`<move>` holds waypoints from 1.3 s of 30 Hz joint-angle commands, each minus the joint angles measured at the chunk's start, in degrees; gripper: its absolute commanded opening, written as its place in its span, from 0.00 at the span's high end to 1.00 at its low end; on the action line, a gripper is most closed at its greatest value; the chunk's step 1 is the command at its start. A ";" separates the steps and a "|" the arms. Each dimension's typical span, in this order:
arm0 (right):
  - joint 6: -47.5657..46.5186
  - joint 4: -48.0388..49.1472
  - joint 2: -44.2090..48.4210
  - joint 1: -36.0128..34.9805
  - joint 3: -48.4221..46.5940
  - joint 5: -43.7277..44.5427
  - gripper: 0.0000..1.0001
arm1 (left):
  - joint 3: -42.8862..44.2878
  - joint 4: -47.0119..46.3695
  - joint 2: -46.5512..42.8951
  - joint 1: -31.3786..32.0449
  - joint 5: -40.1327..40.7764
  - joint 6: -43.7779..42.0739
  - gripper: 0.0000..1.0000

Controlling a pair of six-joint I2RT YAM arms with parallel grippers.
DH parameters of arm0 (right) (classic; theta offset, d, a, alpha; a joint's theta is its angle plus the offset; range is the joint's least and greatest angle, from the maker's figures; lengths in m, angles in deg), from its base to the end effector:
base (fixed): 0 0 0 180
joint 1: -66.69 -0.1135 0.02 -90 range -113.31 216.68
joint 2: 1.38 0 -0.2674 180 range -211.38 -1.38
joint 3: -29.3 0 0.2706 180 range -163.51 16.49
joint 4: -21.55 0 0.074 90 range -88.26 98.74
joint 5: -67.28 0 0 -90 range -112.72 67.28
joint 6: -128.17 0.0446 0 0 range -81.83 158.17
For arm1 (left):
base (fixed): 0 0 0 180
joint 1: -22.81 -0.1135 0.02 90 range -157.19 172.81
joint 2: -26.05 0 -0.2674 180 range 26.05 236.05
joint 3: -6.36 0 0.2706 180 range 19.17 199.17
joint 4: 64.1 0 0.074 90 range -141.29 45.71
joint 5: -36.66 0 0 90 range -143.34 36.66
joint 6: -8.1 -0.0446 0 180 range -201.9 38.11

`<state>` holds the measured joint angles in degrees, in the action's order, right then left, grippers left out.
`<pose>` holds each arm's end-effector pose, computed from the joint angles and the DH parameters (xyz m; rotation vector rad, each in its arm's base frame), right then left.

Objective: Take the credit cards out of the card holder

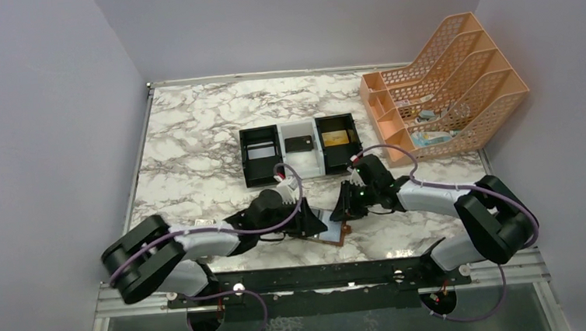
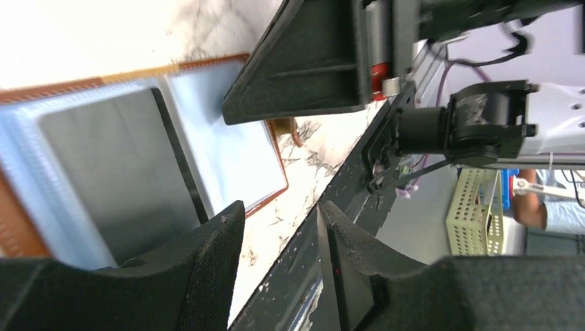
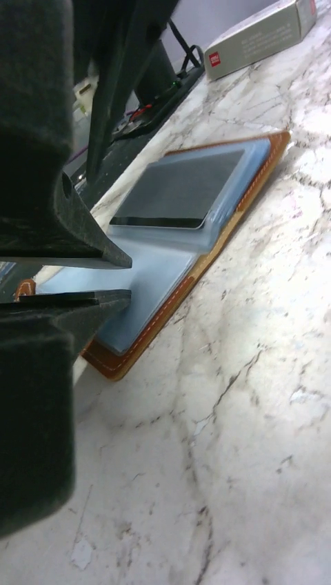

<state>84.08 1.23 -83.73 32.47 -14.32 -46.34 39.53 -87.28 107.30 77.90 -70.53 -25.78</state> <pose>0.2005 0.1579 0.1107 0.1254 2.8354 0.9583 0.1413 -0.2256 0.1273 0.2042 2.3360 -1.4287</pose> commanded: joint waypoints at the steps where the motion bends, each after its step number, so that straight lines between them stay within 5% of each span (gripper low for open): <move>1: -7.29 5.61 -1.25 -0.06 2.34 2.25 0.79 | -0.94 17.63 -14.17 -2.70 5.16 -7.95 0.54; 9: -10.62 5.66 1.36 -0.15 0.84 -3.02 0.73 | -2.71 36.54 -27.25 -9.11 15.20 -9.05 0.53; 16: -8.95 6.00 6.20 -0.23 0.77 -3.55 0.66 | -1.37 41.76 -30.64 -13.39 16.55 -9.09 0.31; 26: -9.88 9.62 0.78 -2.35 -1.90 -10.57 0.69 | -1.00 30.30 -24.33 -14.53 11.14 -6.78 0.28; 39: -7.96 12.08 -6.75 -5.23 -1.02 -1.17 0.73 | -3.91 18.46 -21.25 -14.03 2.59 -11.34 0.38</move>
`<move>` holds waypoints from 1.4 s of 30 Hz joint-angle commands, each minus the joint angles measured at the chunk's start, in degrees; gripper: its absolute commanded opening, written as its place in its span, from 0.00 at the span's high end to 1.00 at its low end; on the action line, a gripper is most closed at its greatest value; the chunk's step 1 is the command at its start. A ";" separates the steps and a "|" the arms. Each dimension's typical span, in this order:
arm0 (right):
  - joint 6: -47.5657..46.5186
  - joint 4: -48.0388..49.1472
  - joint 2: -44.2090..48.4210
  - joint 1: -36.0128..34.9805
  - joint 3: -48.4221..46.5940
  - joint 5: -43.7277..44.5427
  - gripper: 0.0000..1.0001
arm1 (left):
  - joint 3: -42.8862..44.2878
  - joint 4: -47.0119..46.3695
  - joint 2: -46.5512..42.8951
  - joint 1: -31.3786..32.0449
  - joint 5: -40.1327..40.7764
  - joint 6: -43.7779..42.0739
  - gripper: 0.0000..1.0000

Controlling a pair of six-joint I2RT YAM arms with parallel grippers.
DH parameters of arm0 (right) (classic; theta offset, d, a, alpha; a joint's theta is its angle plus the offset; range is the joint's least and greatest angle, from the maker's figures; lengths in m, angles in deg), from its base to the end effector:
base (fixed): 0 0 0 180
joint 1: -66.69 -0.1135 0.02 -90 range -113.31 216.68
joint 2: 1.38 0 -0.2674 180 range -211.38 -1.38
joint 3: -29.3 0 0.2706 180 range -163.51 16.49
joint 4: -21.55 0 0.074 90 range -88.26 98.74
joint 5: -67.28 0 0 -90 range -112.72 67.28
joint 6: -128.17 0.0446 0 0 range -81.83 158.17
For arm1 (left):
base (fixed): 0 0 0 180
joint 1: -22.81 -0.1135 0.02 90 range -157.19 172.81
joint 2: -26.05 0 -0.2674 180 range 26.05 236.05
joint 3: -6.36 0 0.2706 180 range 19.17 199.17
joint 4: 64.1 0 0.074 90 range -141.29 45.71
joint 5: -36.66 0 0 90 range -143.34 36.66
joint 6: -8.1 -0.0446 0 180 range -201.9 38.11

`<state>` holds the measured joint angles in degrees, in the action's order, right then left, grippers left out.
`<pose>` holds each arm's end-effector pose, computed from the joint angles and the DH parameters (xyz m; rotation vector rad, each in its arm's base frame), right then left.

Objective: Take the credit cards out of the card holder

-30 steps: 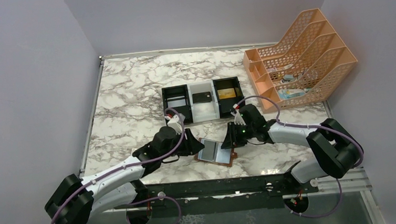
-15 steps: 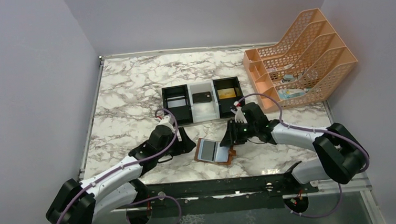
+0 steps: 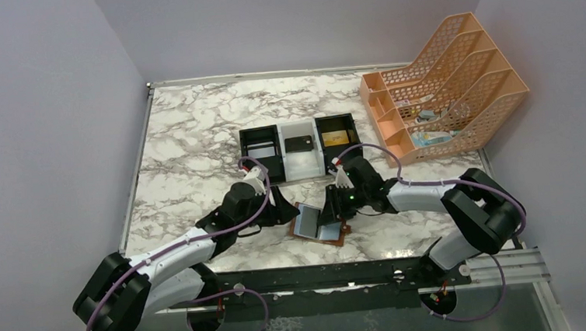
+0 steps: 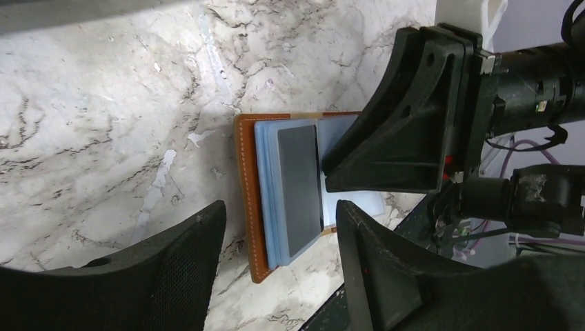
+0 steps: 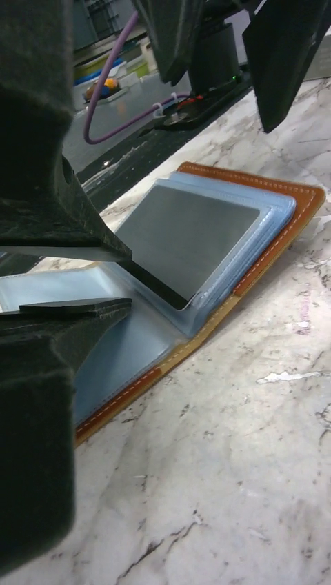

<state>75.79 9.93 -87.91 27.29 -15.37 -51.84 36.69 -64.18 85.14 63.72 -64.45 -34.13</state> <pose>0.1969 0.1898 0.1091 -0.2769 2.7312 1.1178 0.1630 -0.1526 0.1562 -0.0052 2.2710 -1.0971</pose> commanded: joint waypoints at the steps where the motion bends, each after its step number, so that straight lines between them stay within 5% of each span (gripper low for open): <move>1: 0.42 3.80 -3.25 -0.06 -0.11 5.32 0.73 | -1.15 -4.63 1.41 0.14 -3.11 -3.22 0.38; 5: -1.33 7.89 -6.55 -0.06 -0.68 4.31 0.74 | -2.16 -7.68 5.11 1.12 -2.67 -3.06 0.41; 14: -7.75 4.23 -8.99 -0.06 -6.09 2.66 0.75 | -5.22 -7.14 4.33 9.11 8.35 4.89 0.66; 22: -10.02 2.97 -0.47 -0.06 -4.92 1.71 0.63 | -6.98 7.34 -9.03 9.88 19.75 7.86 0.52; 28: -10.15 9.65 3.60 -0.07 -0.16 -1.33 0.62 | -7.42 7.18 -16.45 9.88 19.80 9.09 0.44; 38: -9.67 4.88 -3.48 -0.06 -3.70 -3.37 0.72 | -5.49 -1.73 -9.12 9.81 13.46 9.97 0.45; 42: -5.27 10.44 -4.84 -0.06 1.06 -5.26 0.78 | -3.44 -2.06 -4.89 9.90 11.14 8.12 0.48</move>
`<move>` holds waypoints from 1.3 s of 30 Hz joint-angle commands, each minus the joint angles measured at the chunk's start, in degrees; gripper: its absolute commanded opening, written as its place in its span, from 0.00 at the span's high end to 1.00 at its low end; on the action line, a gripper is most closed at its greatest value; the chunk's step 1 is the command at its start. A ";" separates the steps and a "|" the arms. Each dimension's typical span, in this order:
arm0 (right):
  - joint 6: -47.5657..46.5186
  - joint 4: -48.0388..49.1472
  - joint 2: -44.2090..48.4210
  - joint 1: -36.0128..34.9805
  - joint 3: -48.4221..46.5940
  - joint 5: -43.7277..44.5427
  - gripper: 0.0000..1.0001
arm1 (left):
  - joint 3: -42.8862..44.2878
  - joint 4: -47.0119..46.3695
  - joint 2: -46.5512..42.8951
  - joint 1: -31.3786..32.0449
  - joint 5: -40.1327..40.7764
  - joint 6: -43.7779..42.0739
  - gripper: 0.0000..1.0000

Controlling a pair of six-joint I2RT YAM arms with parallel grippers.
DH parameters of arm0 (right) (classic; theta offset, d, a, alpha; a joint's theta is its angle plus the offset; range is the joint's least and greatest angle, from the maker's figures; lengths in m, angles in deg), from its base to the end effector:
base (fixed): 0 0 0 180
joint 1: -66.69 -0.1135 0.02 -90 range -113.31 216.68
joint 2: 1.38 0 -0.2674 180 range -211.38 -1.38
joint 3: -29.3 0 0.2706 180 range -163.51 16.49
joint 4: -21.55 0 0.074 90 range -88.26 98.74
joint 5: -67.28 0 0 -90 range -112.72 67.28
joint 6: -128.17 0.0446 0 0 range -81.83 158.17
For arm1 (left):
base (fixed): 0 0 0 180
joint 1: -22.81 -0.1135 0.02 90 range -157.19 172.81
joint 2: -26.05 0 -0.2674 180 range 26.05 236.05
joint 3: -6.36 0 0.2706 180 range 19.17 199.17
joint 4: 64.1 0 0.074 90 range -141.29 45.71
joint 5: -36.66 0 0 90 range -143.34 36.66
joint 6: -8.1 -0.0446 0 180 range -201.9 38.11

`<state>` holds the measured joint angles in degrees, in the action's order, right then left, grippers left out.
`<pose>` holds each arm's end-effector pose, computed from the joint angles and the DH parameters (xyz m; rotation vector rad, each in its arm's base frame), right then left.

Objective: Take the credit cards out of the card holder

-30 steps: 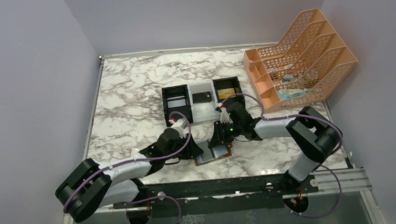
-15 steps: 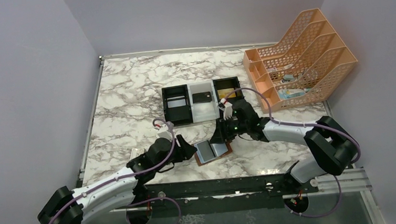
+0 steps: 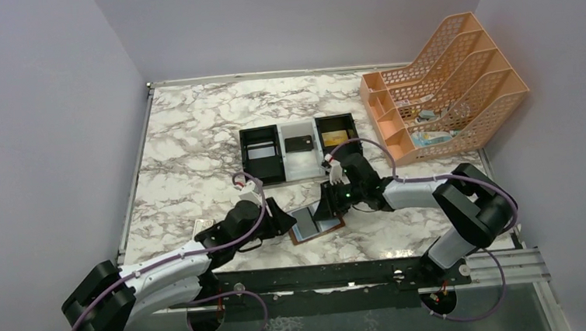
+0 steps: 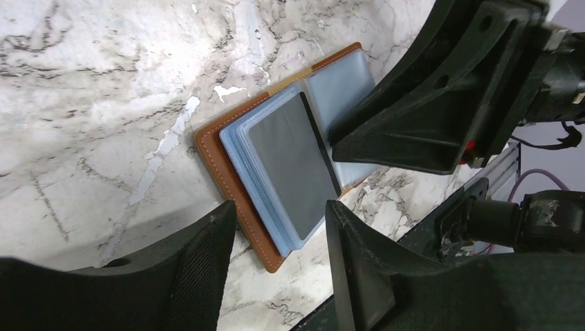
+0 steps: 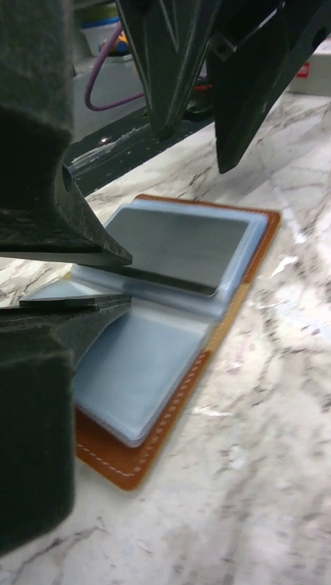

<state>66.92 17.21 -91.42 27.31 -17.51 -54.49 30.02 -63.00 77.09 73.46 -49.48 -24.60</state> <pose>0.2115 0.2040 0.1130 -0.5233 2.5451 1.1704 0.1268 -0.1499 0.1405 -0.1758 2.2464 -1.0398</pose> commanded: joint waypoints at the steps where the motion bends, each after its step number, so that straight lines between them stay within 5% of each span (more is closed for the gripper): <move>1: 4.97 4.77 -1.58 -0.04 4.62 -3.08 0.80 | 3.50 -3.36 4.17 0.15 -4.21 -1.72 0.49; 10: 13.69 12.79 1.74 -0.09 13.68 -1.51 0.83 | 6.70 -3.92 9.71 0.24 -5.43 -5.10 0.55; 21: 14.86 9.91 9.86 -0.08 11.07 -0.64 0.72 | 10.37 -3.08 15.52 0.56 -6.84 -7.10 0.59; 39: 8.91 3.55 -0.17 -0.08 6.27 -1.72 0.82 | 10.18 -2.05 17.56 4.08 -8.92 -5.09 0.60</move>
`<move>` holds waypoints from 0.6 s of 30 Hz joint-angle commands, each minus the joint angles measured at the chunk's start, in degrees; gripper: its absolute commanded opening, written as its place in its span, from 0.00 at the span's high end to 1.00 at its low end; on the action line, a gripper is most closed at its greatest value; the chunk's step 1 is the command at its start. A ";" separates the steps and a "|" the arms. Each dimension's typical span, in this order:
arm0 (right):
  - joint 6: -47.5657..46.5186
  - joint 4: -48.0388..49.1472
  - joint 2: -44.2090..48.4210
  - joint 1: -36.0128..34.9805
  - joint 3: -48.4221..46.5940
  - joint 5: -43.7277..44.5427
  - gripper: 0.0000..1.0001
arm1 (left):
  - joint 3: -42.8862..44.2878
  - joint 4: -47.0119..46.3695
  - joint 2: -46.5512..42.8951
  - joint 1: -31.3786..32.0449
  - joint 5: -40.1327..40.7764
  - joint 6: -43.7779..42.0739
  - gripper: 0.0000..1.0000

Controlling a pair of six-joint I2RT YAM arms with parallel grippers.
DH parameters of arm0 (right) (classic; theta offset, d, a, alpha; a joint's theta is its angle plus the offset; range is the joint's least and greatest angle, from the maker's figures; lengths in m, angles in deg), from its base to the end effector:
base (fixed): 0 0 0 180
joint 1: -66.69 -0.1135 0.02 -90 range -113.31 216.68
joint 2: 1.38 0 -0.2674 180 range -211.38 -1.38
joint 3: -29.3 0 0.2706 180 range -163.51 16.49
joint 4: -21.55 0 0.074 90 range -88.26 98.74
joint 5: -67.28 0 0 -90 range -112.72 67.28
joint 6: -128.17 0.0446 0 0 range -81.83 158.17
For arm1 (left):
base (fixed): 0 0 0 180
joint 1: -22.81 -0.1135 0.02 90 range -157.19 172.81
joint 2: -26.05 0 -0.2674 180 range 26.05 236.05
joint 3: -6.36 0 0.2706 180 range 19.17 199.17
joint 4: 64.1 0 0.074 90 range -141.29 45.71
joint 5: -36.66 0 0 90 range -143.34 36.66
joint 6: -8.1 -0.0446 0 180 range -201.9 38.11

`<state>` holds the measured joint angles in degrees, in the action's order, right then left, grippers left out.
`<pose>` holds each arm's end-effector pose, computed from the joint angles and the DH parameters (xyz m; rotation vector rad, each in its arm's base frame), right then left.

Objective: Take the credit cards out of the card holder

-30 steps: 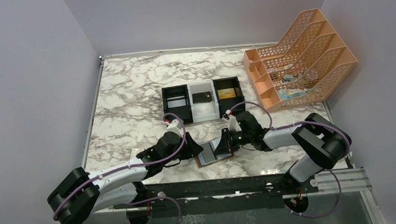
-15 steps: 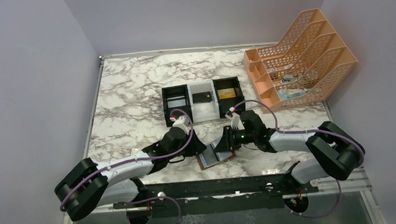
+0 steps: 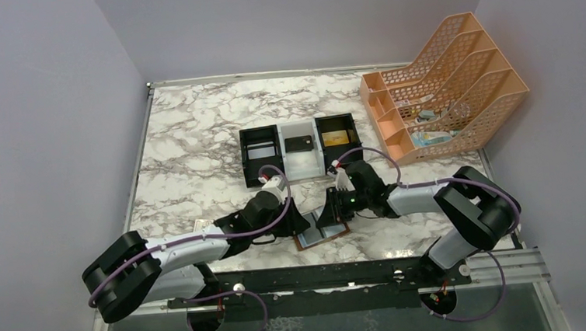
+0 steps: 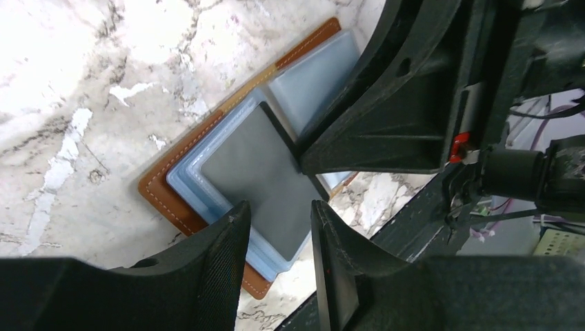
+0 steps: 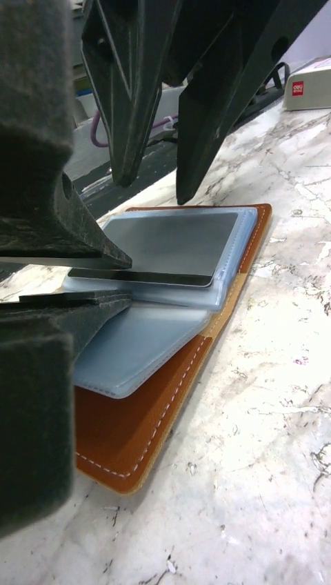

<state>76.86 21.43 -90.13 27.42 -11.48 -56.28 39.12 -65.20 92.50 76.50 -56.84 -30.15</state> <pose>0.1931 0.1897 0.0971 -0.3192 2.6467 1.2588 0.1388 -0.1935 0.1447 0.0795 2.3622 -1.0734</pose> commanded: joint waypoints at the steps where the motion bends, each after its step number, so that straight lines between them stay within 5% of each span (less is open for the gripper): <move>1: -0.60 -0.51 -1.51 -0.17 0.60 0.38 0.83 | 1.22 0.10 2.67 1.45 -1.14 0.72 0.61; 18: 9.84 9.20 -1.45 -0.19 7.48 0.45 0.83 | 1.36 5.59 6.21 3.47 4.16 0.73 0.78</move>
<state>85.19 31.59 -90.75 27.42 -5.80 -56.78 39.25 -64.94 97.18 79.19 -55.40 -27.83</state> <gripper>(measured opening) 0.154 0.233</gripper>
